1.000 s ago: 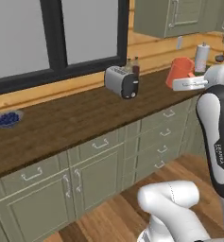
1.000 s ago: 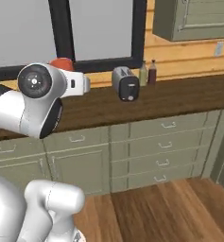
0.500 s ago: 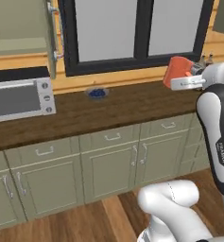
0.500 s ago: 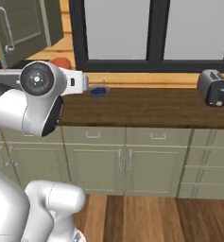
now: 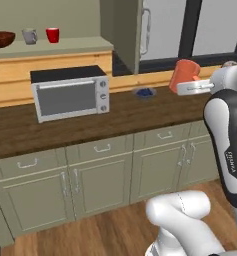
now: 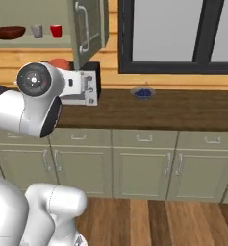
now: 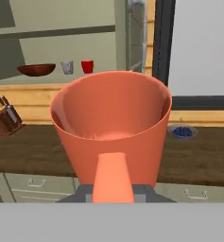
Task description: Gather all objects into one cabinet and sort the glasses and bowls to opposite sides.
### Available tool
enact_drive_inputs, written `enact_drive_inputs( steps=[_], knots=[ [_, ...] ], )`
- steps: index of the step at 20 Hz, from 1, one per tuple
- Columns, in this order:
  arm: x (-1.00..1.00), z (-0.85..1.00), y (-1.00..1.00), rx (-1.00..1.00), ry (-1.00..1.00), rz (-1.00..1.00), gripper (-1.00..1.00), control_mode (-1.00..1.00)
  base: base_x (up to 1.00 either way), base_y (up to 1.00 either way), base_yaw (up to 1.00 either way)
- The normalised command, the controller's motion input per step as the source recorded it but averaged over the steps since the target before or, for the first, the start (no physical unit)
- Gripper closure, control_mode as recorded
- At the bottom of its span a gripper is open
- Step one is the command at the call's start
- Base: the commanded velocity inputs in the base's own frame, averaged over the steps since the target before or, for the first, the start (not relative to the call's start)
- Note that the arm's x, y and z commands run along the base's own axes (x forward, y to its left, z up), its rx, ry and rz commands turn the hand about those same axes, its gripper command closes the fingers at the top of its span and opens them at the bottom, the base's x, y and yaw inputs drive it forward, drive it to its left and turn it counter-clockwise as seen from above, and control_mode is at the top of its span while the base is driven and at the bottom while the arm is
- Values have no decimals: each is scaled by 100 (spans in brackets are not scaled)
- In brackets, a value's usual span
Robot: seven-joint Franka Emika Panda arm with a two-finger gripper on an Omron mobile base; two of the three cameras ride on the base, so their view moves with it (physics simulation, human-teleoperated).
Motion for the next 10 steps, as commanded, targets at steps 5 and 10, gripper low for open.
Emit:
enact_drive_inputs(
  steps=[5, 10],
  knots=[
    [0, 0, 0, 0, 0, 0, 100, 100, 2, 98, 0],
    [0, 0, 0, 0, 0, 0, 100, 100, 87, 63, 0]
  ],
)
